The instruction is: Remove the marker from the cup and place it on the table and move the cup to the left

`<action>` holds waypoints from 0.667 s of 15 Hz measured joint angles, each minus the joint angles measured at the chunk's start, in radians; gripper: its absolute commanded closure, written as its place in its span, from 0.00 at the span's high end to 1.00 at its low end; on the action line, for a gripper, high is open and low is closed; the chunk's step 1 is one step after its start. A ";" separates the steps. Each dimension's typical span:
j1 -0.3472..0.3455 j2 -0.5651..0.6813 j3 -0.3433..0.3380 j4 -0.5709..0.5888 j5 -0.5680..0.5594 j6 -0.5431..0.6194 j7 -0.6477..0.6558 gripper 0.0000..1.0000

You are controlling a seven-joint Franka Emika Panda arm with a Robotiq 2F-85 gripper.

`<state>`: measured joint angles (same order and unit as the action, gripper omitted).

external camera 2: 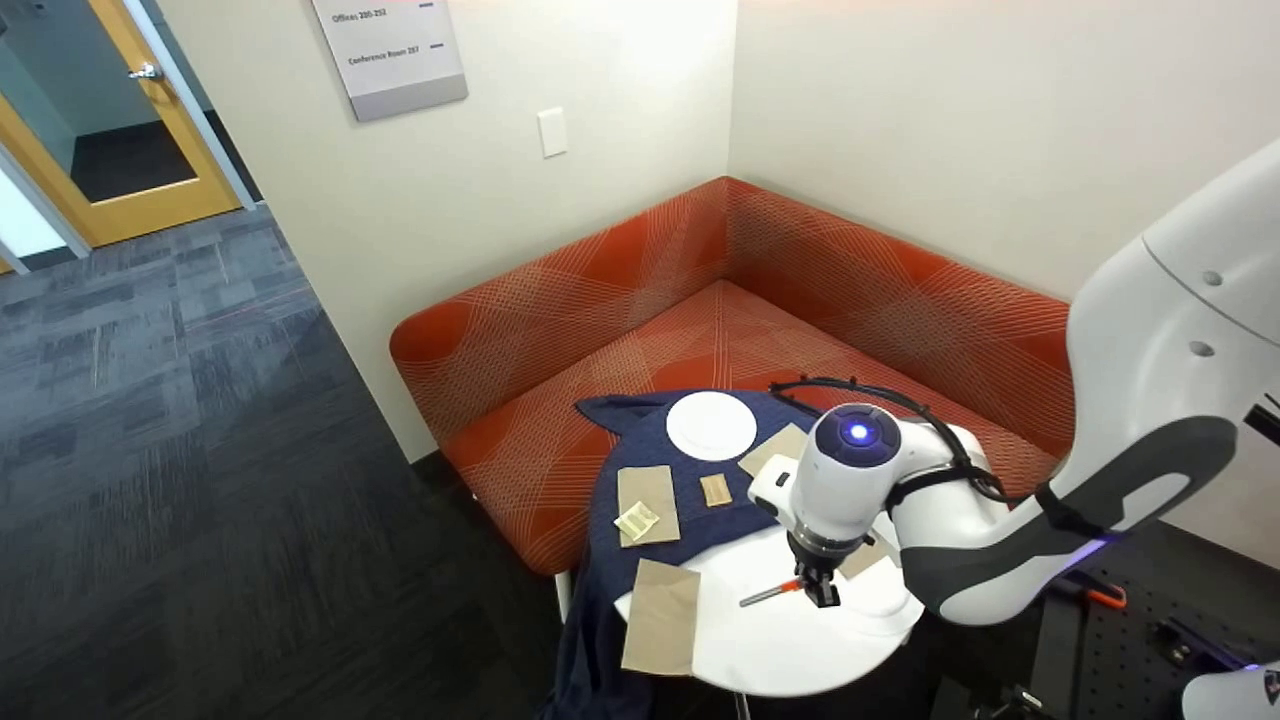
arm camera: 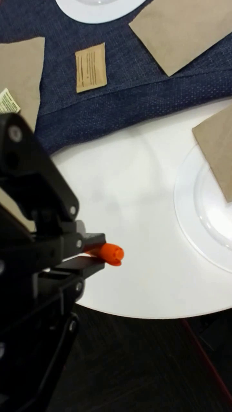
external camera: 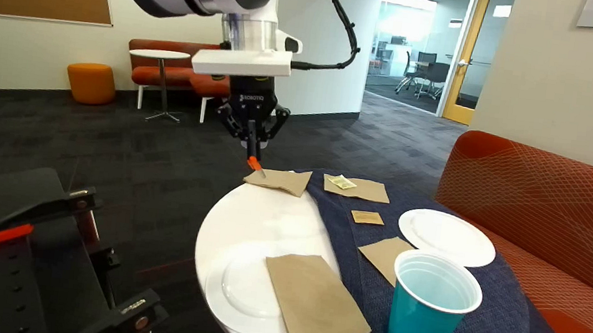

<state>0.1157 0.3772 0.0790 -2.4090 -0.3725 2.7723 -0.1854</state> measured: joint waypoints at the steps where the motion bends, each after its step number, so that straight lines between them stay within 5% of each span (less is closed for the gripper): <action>1: 0.009 0.020 -0.009 0.008 -0.005 0.019 0.009 0.03; 10: 0.128 0.168 -0.127 0.061 -0.012 0.174 0.113 0.03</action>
<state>0.2439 0.5453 -0.0479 -2.3481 -0.3849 2.9467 -0.0724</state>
